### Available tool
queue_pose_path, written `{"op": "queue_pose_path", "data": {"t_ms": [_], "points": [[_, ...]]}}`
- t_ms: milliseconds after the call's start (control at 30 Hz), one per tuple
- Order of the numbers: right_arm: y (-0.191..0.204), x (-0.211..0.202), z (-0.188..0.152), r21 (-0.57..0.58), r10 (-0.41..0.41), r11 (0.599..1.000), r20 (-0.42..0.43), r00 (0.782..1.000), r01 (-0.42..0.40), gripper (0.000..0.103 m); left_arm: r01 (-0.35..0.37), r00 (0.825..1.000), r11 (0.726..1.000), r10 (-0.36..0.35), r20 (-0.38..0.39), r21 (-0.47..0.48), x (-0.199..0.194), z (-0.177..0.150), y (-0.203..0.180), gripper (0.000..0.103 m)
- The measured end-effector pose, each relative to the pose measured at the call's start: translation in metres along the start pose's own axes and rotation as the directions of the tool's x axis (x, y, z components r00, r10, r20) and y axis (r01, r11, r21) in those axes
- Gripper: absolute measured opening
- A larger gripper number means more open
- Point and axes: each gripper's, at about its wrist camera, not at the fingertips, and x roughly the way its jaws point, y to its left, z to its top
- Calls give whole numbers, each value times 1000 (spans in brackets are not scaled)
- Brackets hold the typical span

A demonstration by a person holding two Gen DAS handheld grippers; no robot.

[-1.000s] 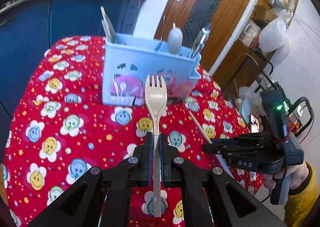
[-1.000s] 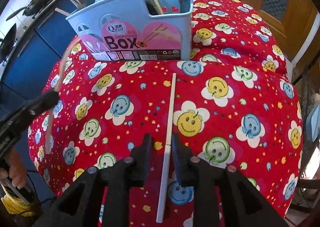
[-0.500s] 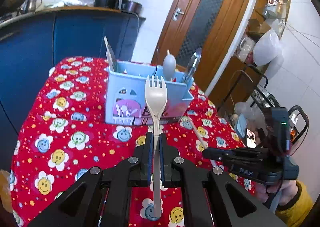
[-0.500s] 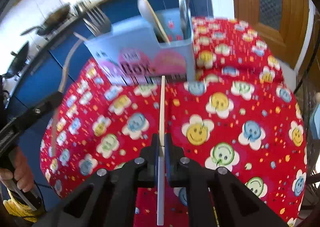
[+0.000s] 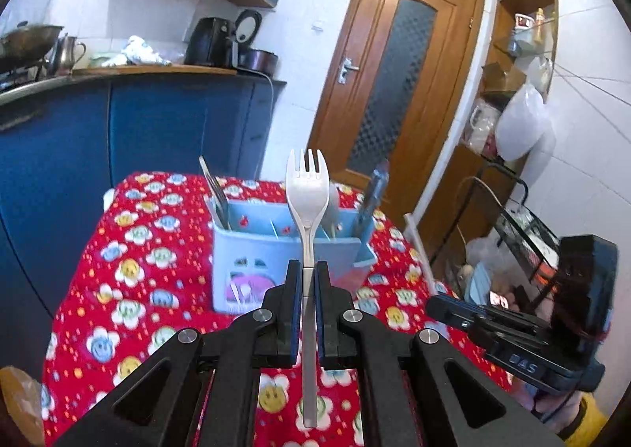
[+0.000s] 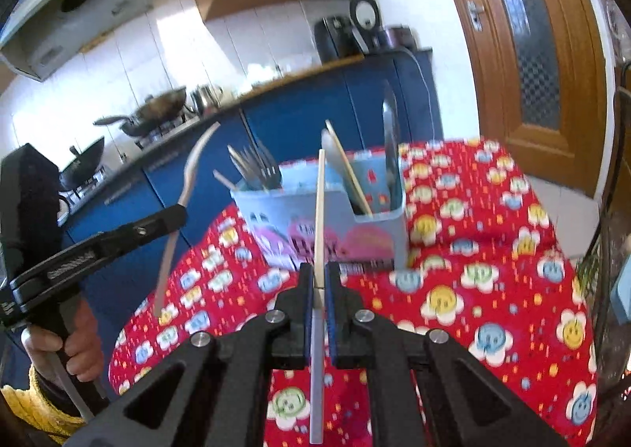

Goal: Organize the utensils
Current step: 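Lift the wooden fork and chopstick and carry both over the Box holder, then lower the wooden fork into the holder and open the left tool while the right releases the chopstick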

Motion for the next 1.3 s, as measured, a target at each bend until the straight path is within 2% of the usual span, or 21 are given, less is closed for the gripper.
{"op": "queue_pose_path", "data": {"t_ms": [367,667,967,1133,1300], "points": [[-3,16,35,-22,14,1000,136,991,-11,7,-16,990,999,22,143,-38,22,47,18,6],[-7,37,59,-30,22,999,188,982,-16,7,-63,962,997,74,262,-49,53,67,25,6],[-24,62,79,-52,3,999,248,969,10,8,-160,925,987,150,350,0,83,53,17,6],[-30,78,83,-108,-42,991,286,957,76,8,-201,901,979,177,397,20,91,37,14,6],[-34,92,78,-140,-78,983,290,954,123,8,-199,894,980,179,411,6,98,28,18,6]]}}
